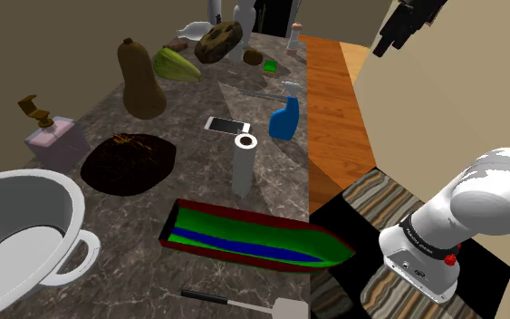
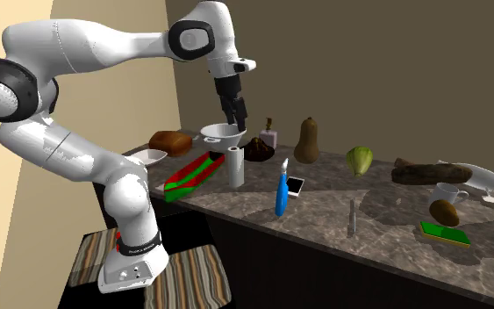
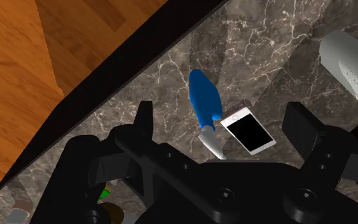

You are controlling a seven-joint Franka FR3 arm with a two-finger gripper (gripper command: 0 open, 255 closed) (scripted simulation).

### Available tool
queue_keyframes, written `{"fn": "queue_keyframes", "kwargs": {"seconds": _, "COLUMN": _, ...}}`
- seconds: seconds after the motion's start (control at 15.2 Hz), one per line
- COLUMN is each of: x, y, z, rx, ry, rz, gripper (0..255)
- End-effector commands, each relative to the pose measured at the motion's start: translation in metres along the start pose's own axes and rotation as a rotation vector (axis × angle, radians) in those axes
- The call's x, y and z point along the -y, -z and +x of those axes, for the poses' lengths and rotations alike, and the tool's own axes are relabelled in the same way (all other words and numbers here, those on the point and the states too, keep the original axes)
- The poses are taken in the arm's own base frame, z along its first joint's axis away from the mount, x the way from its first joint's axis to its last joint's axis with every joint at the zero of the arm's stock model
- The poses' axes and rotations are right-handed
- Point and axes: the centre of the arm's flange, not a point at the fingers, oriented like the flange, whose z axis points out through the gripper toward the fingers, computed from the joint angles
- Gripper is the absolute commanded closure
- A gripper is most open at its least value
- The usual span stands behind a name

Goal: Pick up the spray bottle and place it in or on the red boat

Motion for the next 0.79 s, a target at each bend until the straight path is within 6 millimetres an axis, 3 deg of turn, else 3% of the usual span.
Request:
{"fn": "queue_keyframes", "kwargs": {"seconds": 0.0, "x": 0.000, "y": 0.000, "z": 0.000, "rx": 0.000, "ry": 0.000, "rz": 0.000, "gripper": 0}}
{"fn": "queue_keyframes", "kwargs": {"seconds": 0.73, "x": -0.005, "y": -0.107, "z": 0.114, "rx": 0.090, "ry": 0.308, "rz": 0.042, "gripper": 0}}
